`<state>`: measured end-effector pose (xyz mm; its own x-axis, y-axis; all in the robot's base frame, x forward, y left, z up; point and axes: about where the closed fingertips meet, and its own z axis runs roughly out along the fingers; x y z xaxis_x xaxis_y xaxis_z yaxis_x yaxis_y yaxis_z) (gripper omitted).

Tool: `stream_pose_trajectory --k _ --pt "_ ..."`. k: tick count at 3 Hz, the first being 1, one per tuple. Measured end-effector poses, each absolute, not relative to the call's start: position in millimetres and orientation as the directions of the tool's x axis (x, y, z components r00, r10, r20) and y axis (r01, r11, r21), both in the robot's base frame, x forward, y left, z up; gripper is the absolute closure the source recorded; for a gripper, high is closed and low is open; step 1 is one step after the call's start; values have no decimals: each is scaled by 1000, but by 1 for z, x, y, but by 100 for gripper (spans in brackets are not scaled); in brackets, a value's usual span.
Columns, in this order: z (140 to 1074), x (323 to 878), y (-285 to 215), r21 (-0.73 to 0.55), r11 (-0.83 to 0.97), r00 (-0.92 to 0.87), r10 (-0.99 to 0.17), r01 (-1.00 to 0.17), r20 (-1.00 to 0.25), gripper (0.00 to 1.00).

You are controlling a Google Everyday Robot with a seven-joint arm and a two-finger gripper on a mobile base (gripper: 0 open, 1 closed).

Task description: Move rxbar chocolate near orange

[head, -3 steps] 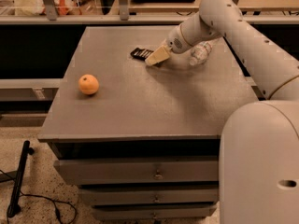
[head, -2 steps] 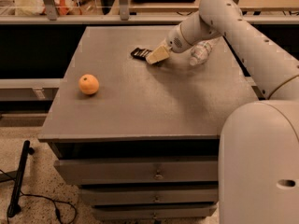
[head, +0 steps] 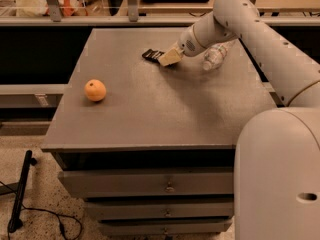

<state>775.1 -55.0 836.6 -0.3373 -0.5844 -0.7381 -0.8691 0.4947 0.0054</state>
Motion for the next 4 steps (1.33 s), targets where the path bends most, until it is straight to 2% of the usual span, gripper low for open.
stream_pose_trajectory --k 1,2,3,4 --pt "837 775 -55 5 495 -337 -584 -869 -738 100" --pt "863 756 -52 -35 402 -241 -612 -915 -753 100" --pt "934 714 -44 -150 187 0 -628 -971 -778 100" --pt "969 677 -39 -203 -3 160 -623 -979 -766 100"
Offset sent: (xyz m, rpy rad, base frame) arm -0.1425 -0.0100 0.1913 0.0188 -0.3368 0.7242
